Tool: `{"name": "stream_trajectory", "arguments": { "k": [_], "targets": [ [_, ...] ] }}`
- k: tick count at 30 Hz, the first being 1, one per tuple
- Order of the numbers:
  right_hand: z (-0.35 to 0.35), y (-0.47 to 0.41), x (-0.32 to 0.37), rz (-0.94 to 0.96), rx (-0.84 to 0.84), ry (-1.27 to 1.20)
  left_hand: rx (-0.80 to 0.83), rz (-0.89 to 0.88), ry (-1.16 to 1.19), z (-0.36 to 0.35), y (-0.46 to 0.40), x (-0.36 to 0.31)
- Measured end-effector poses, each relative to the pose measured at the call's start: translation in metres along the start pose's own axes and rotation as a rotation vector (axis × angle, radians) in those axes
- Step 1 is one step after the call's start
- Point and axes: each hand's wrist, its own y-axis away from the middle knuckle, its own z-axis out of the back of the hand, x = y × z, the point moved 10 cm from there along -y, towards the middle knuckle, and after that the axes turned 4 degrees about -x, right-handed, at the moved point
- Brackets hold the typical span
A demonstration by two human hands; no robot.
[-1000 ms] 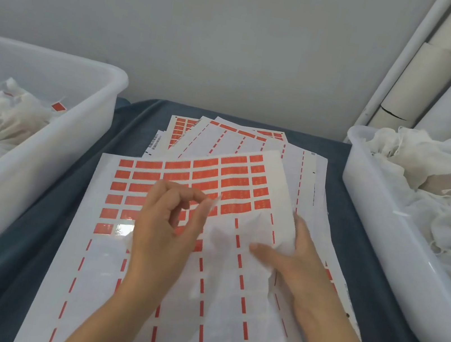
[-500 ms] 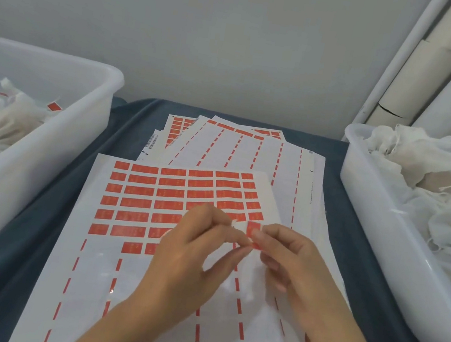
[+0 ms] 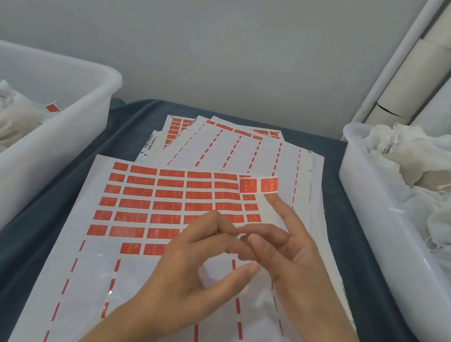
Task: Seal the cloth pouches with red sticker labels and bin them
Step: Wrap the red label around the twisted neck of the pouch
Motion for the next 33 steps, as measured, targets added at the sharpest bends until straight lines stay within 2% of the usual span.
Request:
{"name": "stream_trajectory", "arguments": {
  "k": [21,26,29,33],
  "targets": [
    [0.009,-0.002,-0.001,0.017,-0.087,-0.069,0.048,0.004,-0.061,-0.005,0.001,0.004],
    [0.026,-0.005,0.003,0.072,-0.228,-0.131,-0.015,0.222,-0.024,0.003,-0.002,0.028],
    [0.029,-0.005,0.002,0.087,-0.263,-0.082,0.030,0.252,-0.052,-0.003,-0.004,0.032],
    [0.030,-0.003,0.000,0.080,-0.287,-0.009,-0.013,0.317,-0.020,0.004,-0.004,0.045]
  ]
}}
